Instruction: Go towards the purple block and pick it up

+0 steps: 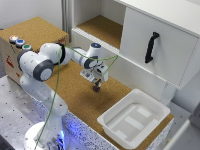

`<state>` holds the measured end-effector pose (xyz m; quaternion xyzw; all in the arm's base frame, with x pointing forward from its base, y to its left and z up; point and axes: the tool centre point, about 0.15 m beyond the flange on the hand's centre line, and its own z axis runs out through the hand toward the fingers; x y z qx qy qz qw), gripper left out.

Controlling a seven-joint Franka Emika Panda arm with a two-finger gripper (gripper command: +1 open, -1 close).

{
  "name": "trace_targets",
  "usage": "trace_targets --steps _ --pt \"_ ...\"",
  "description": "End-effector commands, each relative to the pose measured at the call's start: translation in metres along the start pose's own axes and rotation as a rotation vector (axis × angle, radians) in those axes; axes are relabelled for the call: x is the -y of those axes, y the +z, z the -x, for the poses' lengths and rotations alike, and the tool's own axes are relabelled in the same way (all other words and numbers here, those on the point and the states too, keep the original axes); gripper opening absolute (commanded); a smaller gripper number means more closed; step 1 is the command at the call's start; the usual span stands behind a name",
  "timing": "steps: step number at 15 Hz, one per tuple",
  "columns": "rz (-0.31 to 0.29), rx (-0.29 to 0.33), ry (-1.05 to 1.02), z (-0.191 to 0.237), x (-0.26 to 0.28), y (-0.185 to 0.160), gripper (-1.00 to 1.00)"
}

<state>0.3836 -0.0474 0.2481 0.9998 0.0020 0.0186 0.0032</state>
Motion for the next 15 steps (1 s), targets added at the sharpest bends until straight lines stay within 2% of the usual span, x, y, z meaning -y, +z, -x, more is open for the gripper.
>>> trace_targets --steps 1,7,8,10,15 --pt "-0.094 0.045 -0.027 -0.015 -0.012 0.046 1.0" --pt "-0.038 0.021 -0.085 -0.025 0.025 0.043 1.0" --pt "-0.024 0.013 -0.083 -0.025 0.03 0.043 -1.0" --pt "-0.01 0.013 -0.081 -0.024 0.034 0.043 -1.0" --pt "-0.02 0.013 -0.034 -0.015 0.028 0.045 -1.0"
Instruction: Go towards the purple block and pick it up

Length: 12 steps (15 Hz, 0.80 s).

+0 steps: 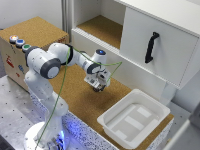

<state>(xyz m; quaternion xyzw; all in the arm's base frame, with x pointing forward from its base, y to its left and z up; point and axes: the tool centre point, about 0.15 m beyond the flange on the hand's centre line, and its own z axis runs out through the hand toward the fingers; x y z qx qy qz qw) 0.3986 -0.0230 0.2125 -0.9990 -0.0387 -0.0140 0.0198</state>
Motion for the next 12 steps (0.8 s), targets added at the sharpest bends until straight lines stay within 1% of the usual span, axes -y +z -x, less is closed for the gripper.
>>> trace_targets --steps 1,3,4,6,9,10,11,12 --pt "0.032 0.002 0.049 0.0 0.004 0.01 -1.0" --pt "0.043 0.012 0.051 0.001 0.005 0.01 -1.0" --pt "0.07 0.014 0.057 0.002 0.007 0.008 -1.0" --pt "0.069 0.014 0.071 0.006 0.007 0.003 -1.0" --pt "0.077 -0.007 0.077 0.012 0.016 -0.012 -1.0" --pt "0.072 -0.029 0.066 0.012 0.025 -0.021 -1.0" --pt "0.081 -0.054 0.042 0.01 0.035 -0.031 -1.0" --pt "0.081 -0.088 0.019 0.007 0.046 -0.043 -1.0"
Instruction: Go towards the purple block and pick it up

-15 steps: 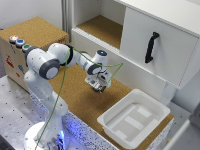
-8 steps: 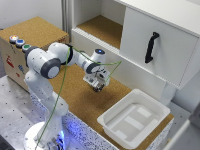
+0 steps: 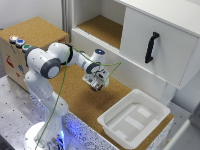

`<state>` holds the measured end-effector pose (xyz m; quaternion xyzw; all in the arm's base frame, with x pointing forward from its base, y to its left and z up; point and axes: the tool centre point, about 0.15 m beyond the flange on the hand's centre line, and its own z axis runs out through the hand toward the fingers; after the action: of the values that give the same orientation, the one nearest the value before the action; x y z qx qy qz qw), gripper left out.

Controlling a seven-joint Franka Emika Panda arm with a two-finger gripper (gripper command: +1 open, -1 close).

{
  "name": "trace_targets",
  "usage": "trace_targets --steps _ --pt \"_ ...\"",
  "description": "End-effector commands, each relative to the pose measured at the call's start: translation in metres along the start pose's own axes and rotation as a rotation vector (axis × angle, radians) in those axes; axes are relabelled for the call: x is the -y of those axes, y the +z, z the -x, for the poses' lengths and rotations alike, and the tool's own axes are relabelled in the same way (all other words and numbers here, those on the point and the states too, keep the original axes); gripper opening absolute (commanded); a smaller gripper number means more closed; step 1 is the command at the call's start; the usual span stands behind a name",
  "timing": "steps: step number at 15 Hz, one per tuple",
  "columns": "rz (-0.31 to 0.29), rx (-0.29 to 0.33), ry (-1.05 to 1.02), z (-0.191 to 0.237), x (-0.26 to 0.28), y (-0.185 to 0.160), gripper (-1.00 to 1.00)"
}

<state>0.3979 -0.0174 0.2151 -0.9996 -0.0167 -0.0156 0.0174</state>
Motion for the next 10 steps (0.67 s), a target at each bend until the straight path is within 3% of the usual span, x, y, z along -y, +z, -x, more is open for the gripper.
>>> trace_targets --steps 1,5,10 --pt "0.077 -0.127 -0.056 0.004 0.052 -0.056 -1.0" --pt "0.105 -0.246 -0.19 -0.024 0.095 -0.107 -1.0" --pt "0.213 -0.475 -0.304 -0.081 0.153 -0.197 -1.0"
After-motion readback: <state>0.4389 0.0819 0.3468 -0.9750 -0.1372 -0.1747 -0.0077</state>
